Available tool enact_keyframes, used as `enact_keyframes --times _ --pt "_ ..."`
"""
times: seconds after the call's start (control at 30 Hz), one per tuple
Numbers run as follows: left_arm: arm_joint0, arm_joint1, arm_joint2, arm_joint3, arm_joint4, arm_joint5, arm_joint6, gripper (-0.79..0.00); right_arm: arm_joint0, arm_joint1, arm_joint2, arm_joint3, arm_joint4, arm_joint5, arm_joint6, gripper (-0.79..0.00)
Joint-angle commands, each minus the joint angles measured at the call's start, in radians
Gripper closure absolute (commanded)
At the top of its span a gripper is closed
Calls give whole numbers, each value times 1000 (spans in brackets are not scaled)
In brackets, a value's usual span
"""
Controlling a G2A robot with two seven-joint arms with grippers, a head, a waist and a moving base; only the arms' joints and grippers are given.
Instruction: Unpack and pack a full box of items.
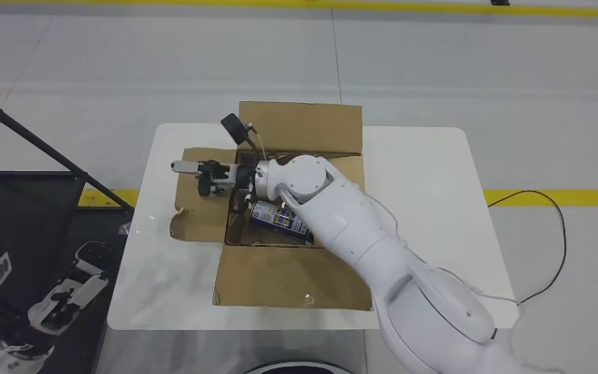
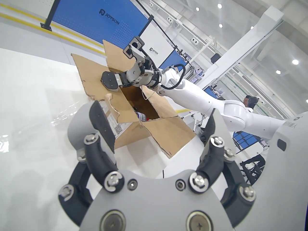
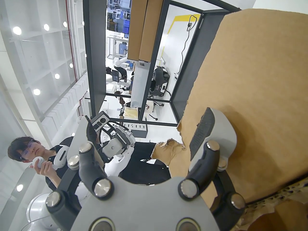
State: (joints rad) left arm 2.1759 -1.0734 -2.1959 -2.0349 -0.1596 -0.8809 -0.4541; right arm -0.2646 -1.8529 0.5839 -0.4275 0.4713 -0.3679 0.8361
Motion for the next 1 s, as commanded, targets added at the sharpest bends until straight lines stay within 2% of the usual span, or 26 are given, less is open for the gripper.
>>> enact_keyframes --times 0.0,0.6,0.8,0.97 --pt "-1 -1 -1 -1 1 0 1 -785 1 -4 3 10 -1 0 8 -785" --pt "-25 -11 12 1 1 16 -15 -785 14 -30 35 59 -42 -10 80 -785" --pt "-32 -14 9 -7 -6 20 -16 -785 33 -27 57 52 -57 -59 92 -785" --pt "-39 -16 -6 -54 -20 29 -18 -785 54 -8 88 45 -77 -126 102 -785"
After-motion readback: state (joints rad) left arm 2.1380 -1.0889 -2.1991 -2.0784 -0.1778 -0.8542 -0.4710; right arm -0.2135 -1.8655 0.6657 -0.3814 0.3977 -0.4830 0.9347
